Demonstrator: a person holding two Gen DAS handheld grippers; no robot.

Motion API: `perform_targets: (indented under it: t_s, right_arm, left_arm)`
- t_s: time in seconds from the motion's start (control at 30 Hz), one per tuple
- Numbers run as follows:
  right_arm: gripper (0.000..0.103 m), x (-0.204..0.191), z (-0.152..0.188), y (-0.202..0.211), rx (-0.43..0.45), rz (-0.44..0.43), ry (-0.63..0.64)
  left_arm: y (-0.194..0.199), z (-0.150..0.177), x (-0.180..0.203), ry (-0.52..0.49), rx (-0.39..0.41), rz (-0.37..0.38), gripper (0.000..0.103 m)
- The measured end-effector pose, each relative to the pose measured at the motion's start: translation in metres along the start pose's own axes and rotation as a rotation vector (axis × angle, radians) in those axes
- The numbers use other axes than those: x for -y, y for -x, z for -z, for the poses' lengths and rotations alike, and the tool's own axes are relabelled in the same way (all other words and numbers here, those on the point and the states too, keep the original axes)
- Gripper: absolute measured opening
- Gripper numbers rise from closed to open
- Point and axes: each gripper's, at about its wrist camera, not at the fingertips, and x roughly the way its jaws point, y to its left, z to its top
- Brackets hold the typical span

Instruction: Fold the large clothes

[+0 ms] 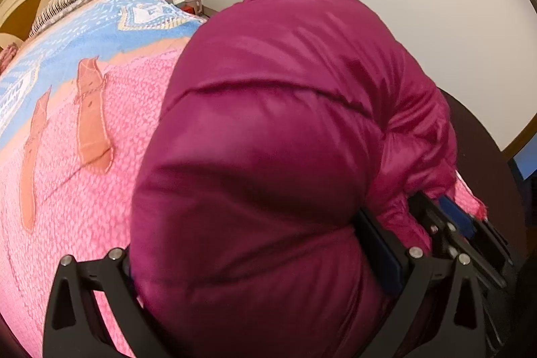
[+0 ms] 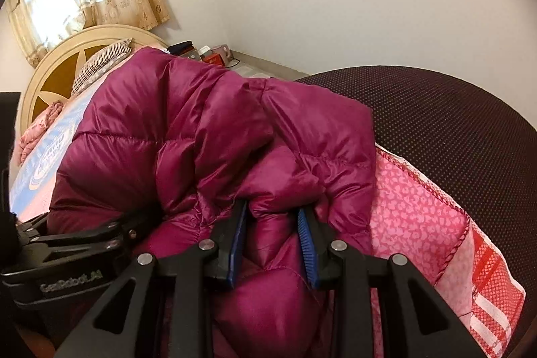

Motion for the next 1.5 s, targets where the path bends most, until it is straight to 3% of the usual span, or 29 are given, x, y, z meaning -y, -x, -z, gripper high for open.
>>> perform_targets:
  t_s: [0.1,0.27,0.47,0.63,0.73,0.9,1.0,1.23,1.5]
  right_arm:
    - [0.031,-0.008,-0.001,0.0,0.002,0.02,0.016]
    - [0.031,-0.008,-0.001,-0.001,0.004,0.034,0.024]
    - [0.031,-0.016,0.001,0.006,0.021,0.073,0.047]
    - [0.031,-0.008,0.014,0.063,0.097,-0.012,-0.01]
    - [0.031,-0.015,0.032,0.099,0.137,-0.037,0.035]
    - [0.031,-0.021,0.07,0.127,0.144,-0.022,0.082]
    - [0.031,-0.017,0.081,0.116,0.114,-0.016,0.095]
    - [0.031,-0.008,0.094,0.088,-0.009,-0.052,-0.017]
    - [0.032,-0.012,0.094,0.086,-0.019,-0.017,-0.011]
  left_arm:
    - [0.022,0.013,-0.012,0.029,0.023,0.044,0.103]
    - [0.055,0.037,-0.014,-0.016,0.093,0.023,0.103]
    - [0.041,0.04,-0.022,0.011,0.027,0.065,0.103]
    - [0.042,0.042,-0.024,0.024,0.016,0.093,0.103]
    - [0.054,0.047,-0.019,0.019,0.032,0.086,0.103]
    - [0.088,0.067,-0.005,-0.064,0.119,0.022,0.102]
    - [0.089,0.078,0.001,-0.085,0.126,0.0,0.103]
    - [0.087,0.092,0.01,-0.091,0.137,-0.035,0.103]
    - [0.107,0.113,0.014,-0.063,0.087,0.011,0.103]
